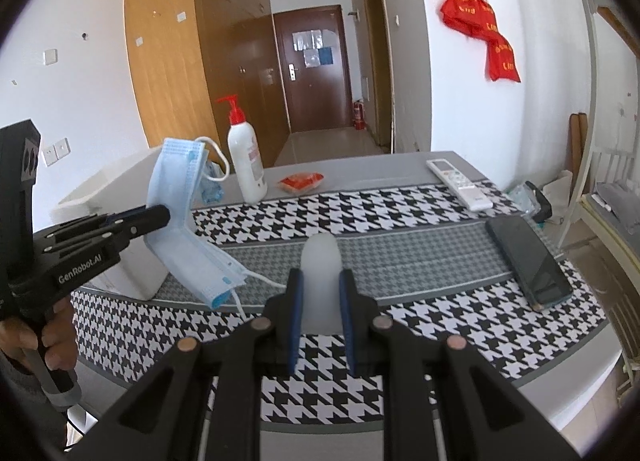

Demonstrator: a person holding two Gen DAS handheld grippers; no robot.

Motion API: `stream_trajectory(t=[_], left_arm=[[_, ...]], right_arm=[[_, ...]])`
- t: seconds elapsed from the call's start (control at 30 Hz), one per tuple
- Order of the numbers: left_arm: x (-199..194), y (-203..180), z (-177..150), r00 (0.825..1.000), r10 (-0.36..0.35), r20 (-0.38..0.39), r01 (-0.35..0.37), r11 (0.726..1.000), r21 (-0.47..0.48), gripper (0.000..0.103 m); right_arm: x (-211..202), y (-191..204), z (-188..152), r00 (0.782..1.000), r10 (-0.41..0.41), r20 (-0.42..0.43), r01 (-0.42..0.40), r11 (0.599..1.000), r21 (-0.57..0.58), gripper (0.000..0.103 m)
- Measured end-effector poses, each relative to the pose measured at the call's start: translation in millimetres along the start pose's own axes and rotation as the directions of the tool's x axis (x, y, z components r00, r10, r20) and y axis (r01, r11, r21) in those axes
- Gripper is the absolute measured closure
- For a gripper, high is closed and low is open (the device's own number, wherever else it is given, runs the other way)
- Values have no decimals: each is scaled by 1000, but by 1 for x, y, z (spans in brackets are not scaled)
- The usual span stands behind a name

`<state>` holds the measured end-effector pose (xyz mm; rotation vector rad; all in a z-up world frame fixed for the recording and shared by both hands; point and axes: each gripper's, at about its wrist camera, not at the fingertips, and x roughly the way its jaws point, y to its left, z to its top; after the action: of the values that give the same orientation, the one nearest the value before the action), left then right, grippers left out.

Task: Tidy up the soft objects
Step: 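Carry the mask packet and white stick with both tools to the foam box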

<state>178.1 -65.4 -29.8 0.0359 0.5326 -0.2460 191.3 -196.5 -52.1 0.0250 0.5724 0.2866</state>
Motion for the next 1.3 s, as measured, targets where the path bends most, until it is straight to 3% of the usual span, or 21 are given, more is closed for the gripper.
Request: stream_trajectory(t=[0.53, 1.13, 1.3], left_arm=[[-28, 18, 26, 994, 63, 87, -63, 998, 0, 93], [-54, 48, 46, 979, 149, 138, -141, 988, -62, 93], [-58, 58, 49, 975, 186, 121, -176, 981, -87, 93]], right_arm=[[-19, 21, 22, 997, 27, 79, -23, 998, -54, 82], [-19, 41, 40, 988, 93, 126, -81, 992, -102, 82], [-19, 50, 43, 984, 117, 136, -102, 988, -115, 82]])
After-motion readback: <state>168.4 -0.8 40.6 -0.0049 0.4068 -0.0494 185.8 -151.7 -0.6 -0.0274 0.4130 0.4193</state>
